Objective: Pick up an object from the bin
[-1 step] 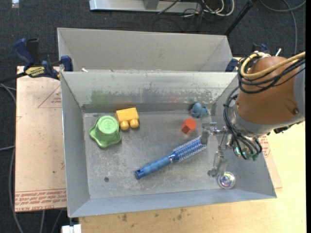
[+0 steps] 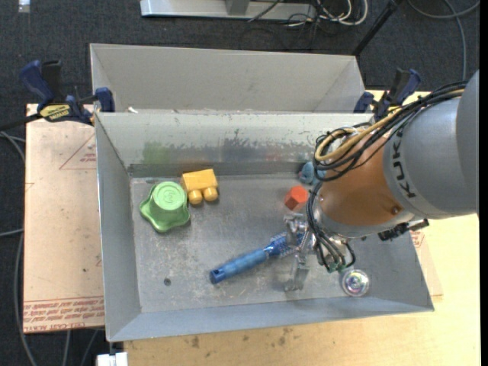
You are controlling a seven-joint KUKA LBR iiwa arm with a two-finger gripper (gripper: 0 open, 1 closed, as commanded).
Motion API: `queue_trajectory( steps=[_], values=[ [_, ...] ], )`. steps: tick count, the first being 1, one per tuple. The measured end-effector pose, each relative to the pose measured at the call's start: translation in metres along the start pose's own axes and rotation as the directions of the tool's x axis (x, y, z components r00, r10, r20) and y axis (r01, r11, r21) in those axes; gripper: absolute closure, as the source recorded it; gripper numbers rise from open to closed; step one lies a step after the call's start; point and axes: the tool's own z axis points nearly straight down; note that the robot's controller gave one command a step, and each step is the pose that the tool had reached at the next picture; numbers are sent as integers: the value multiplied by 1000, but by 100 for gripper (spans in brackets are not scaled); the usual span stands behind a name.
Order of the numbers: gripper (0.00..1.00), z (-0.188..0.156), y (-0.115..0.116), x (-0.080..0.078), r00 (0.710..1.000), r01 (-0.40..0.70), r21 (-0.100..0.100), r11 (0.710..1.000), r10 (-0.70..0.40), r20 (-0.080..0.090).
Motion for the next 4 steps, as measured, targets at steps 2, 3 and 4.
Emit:
queue_trajectory(
  steps=[2, 3, 4],
  values=[
    [100, 8, 67, -38, 898, 440, -1, 898, -440, -4],
    [100, -117, 59, -15, 888, 460, 2, 888, -460, 2],
    [100, -225, 53, 0, 551, 834, 1, 551, -834, 0]
  ],
)
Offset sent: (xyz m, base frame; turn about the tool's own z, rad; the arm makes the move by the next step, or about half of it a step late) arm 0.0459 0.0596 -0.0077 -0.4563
